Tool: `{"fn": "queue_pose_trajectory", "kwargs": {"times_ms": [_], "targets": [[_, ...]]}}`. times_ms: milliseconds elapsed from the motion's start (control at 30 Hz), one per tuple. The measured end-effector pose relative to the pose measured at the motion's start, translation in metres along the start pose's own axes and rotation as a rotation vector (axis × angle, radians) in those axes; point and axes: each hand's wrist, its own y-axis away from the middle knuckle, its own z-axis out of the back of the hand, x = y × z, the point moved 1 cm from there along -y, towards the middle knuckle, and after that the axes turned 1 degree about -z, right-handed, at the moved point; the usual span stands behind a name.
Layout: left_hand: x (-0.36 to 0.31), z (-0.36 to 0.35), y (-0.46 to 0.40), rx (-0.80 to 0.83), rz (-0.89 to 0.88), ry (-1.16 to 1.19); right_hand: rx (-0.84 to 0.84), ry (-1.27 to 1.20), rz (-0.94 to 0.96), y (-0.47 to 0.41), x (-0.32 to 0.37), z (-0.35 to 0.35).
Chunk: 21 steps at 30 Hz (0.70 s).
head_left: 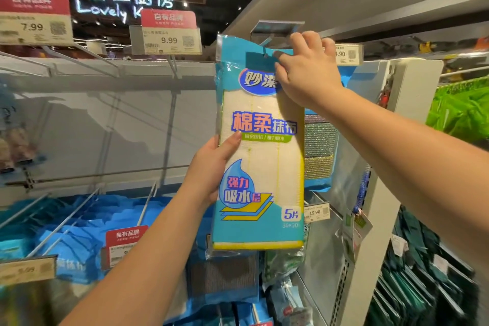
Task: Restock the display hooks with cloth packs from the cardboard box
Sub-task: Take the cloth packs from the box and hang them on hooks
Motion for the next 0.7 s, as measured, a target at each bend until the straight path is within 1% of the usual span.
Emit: {"fn": "queue_pose_trajectory", "kwargs": {"times_ms": [167,267,300,367,467,533,700], "targets": [[0.005,0.003,-0.019,-0.036,0.029,0.032,0.070,-0.069,-0.063,0.010,0.012,-0.001],[0.008,0.005,-0.038,-0.059,0.045,0.045,0.116,-0.239,-0.136,0.040,0.022,-0.010],[0.008,0.006,-0.043,-0.066,0.043,0.052,0.145,-0.320,-0.174,0.054,0.027,-0.014],[0.009,0.006,-0.052,-0.091,0.036,0.046,0.256,-0.490,-0.285,0.084,0.039,-0.025],[0.009,0.007,-0.064,-0.120,0.032,0.039,0.403,-0.630,-0.396,0.120,0.056,-0.046],[0.011,0.007,-0.071,-0.141,0.032,0.018,0.426,-0.673,-0.424,0.129,0.063,-0.059],[0.016,0.017,-0.085,-0.210,0.017,-0.063,0.464,-0.663,-0.445,0.117,0.075,-0.090]]}}
